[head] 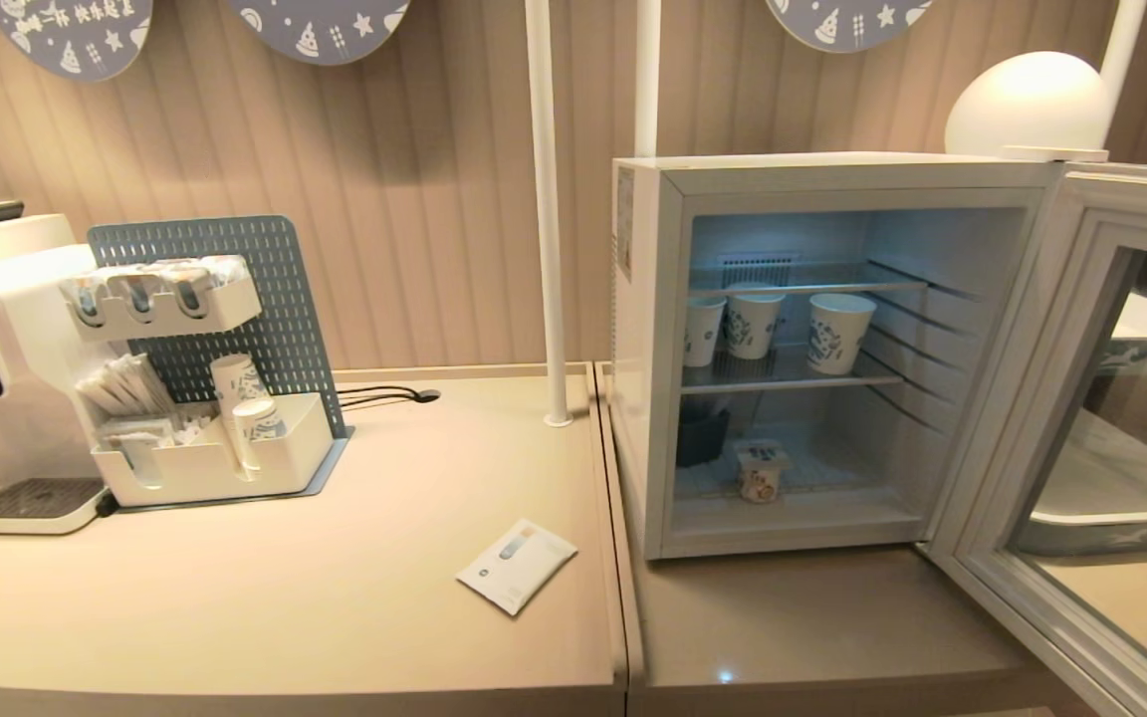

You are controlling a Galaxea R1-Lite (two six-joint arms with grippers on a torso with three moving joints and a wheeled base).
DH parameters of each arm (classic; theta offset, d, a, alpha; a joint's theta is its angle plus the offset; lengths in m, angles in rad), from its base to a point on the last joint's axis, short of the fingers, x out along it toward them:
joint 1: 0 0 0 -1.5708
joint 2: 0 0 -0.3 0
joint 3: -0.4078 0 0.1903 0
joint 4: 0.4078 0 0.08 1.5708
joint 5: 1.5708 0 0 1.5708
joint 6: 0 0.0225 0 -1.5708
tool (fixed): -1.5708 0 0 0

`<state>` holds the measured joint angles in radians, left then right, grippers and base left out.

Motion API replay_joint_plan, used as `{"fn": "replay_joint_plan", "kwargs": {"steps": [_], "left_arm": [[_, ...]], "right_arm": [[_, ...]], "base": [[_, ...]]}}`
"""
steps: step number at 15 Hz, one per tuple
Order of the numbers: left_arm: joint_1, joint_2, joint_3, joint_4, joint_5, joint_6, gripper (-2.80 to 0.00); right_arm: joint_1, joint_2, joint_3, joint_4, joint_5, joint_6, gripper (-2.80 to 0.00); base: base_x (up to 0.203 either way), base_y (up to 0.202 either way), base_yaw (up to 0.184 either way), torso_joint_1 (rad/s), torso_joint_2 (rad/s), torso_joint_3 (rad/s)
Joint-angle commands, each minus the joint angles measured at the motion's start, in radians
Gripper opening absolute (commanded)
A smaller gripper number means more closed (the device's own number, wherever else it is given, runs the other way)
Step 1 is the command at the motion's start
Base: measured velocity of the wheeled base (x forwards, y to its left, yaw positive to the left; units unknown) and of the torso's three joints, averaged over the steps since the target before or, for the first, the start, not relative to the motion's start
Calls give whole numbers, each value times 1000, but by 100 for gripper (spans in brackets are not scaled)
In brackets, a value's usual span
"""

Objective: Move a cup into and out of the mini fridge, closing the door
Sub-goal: Place the yoghurt on the table

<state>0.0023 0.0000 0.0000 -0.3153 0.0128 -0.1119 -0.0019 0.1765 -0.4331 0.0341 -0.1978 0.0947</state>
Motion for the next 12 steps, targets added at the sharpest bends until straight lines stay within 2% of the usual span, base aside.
{"fn": "replay_joint_plan", "kwargs": {"steps": [1, 3, 5, 6, 8, 12], "left_arm": [[0, 1, 40, -2, 0, 0, -280], [1, 2, 40, -2, 0, 0, -280], [-1, 1, 40, -2, 1, 0, -280], [1, 2, 40, -2, 0, 0, -280], [1, 0, 40, -2, 0, 0, -280], [-1, 2, 40, -2, 0, 2, -280]], "right_arm": [[5, -148, 85, -48, 68, -14, -280], [5, -186, 305, -216, 119, -46, -280], [4, -180, 456, -248, 185, -83, -280], [4, -178, 473, -185, 210, -99, -280], [4, -176, 471, -109, 205, -101, -280], [3, -175, 471, -115, 199, -102, -280]], "base": [[0, 0, 0, 0, 0, 0], [0, 0, 0, 0, 0, 0], [0, 0, 0, 0, 0, 0], [0, 0, 0, 0, 0, 0], [0, 0, 0, 0, 0, 0], [0, 0, 0, 0, 0, 0]]}}
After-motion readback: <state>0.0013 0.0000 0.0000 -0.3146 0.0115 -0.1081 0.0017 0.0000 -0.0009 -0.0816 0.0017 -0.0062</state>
